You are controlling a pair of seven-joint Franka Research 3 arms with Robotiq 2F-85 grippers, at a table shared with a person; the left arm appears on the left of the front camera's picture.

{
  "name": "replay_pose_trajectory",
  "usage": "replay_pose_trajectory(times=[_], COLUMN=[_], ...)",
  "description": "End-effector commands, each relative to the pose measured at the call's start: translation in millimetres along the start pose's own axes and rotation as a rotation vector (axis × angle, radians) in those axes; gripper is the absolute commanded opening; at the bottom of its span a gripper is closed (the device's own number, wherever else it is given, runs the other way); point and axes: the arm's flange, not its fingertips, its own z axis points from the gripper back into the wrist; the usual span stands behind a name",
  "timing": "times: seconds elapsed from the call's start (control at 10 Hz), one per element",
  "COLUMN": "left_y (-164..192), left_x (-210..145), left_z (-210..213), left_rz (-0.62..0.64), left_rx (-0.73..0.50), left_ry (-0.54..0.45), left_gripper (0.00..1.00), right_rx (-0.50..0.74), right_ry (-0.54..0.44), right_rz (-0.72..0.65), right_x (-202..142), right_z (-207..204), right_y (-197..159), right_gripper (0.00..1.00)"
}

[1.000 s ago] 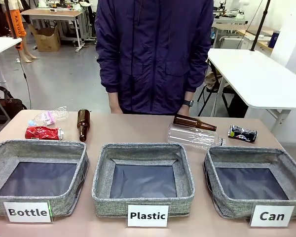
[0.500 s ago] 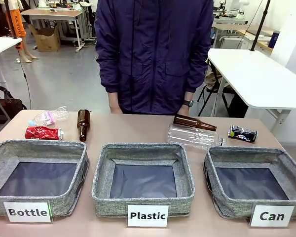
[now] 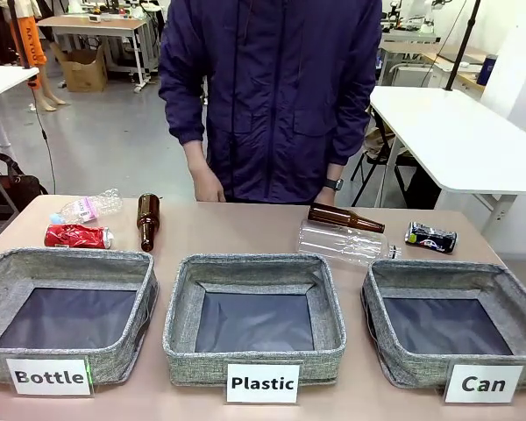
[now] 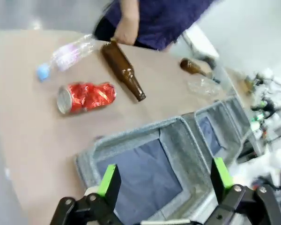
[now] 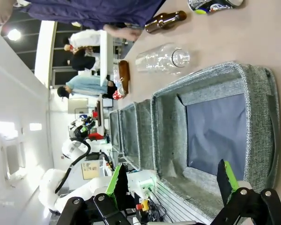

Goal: Sort the can waste into the basket.
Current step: Pick up the can waste from the table and place it in the right Fabric basket.

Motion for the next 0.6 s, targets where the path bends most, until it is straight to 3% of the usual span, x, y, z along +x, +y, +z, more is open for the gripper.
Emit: replay_pose_trajectory(times=[0.0, 0.4, 0.5], left_y=[-5.3, -36.8, -45.2], left_x=[30.2, 62.0, 66.9], left_z=[-4.9, -36.7, -49.4], left_rz=[-0.262, -0.633, -0.721], left_rx=[0.004, -0.045, 0.016], left_ry=[0.027, 0.156, 0.187], left_gripper=[1.0, 1.0, 1.0], right_rx=[0.013, 0.013, 0.013], right_ry=[-0.005, -0.005, -0.005], right_rz=[0.013, 0.013, 0.013], right_x=[-0.3, -0.3, -0.3], right_z=[2.3, 2.3, 2.3], right_y=[2.3, 2.3, 2.3], right_gripper=[1.0, 1.0, 1.0])
